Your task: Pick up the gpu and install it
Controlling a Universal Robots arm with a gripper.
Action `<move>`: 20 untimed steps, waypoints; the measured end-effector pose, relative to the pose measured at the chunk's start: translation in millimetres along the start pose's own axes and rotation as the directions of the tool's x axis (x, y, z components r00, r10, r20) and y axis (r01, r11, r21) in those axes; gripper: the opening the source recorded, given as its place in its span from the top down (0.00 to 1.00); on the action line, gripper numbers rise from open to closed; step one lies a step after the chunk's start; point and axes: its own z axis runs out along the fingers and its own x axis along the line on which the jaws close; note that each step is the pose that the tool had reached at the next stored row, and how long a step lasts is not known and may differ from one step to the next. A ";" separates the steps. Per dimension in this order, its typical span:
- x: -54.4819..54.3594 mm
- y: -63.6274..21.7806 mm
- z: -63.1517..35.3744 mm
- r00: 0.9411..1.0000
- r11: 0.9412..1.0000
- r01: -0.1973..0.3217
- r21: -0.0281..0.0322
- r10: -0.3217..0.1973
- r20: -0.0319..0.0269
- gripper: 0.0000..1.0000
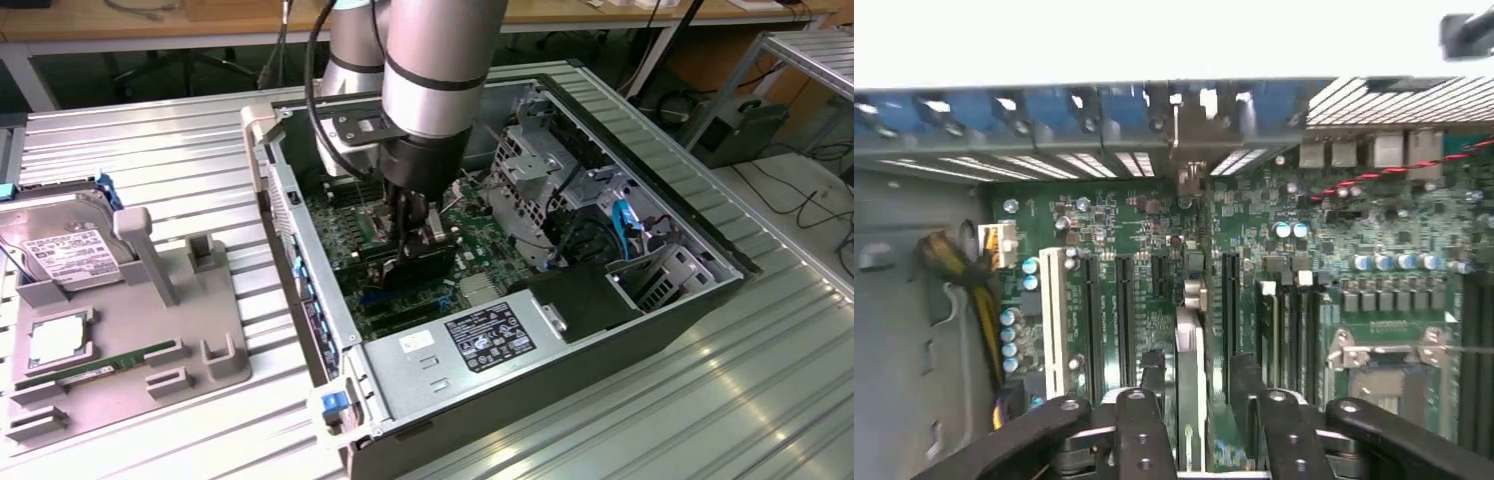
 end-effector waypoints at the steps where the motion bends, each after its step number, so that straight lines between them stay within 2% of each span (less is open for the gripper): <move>1: -0.1 0.0 -11.1 1.000 1.000 0.000 0.000 0.000 0.000 0.68; 3: -0.1 0.0 -11.2 1.000 1.000 0.000 0.000 0.000 0.000 0.89; 16: -0.1 0.0 -11.2 1.000 1.000 0.000 0.000 0.000 0.000 0.89; 20: -0.2 2.6 -7.6 1.000 1.000 0.000 0.003 0.000 0.000 0.89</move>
